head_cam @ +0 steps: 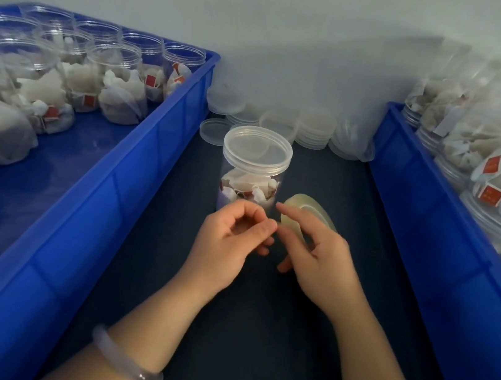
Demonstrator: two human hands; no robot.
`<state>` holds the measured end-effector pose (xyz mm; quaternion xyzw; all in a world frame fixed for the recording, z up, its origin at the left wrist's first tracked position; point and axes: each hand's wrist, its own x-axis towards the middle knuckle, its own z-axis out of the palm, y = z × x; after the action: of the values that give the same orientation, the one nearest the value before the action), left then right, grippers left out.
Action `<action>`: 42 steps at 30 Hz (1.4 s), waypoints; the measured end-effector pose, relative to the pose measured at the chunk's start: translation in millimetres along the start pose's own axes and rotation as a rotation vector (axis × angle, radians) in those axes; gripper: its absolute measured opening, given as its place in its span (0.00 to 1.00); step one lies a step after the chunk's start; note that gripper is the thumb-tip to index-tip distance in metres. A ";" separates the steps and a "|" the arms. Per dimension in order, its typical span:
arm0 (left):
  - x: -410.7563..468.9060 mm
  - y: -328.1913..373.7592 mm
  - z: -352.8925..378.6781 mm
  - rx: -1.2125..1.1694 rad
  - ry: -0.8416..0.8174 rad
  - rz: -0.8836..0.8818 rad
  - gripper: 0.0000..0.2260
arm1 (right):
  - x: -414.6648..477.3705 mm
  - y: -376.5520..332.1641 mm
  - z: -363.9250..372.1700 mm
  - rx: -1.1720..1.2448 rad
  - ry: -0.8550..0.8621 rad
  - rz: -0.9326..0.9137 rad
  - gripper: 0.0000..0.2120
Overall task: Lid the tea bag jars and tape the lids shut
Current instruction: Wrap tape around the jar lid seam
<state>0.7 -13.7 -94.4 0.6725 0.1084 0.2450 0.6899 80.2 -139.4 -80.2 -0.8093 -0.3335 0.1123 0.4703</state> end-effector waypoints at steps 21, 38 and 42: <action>56.5 12.3 -19.5 0.523 0.084 0.435 0.36 | 55.9 -51.7 -40.6 -0.527 -0.065 -0.157 0.07; 62.8 0.8 -21.2 0.442 0.159 0.479 0.24 | 63.7 -41.6 -34.4 -0.429 -0.049 -0.116 0.09; 62.8 0.7 -21.4 0.435 0.152 0.466 0.26 | 64.1 -40.2 -34.1 -0.388 -0.048 -0.086 0.09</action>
<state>44.1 35.3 -84.0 0.7906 0.0528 0.4169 0.4455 127.9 -107.9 -20.0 -0.8668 -0.3943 0.0450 0.3020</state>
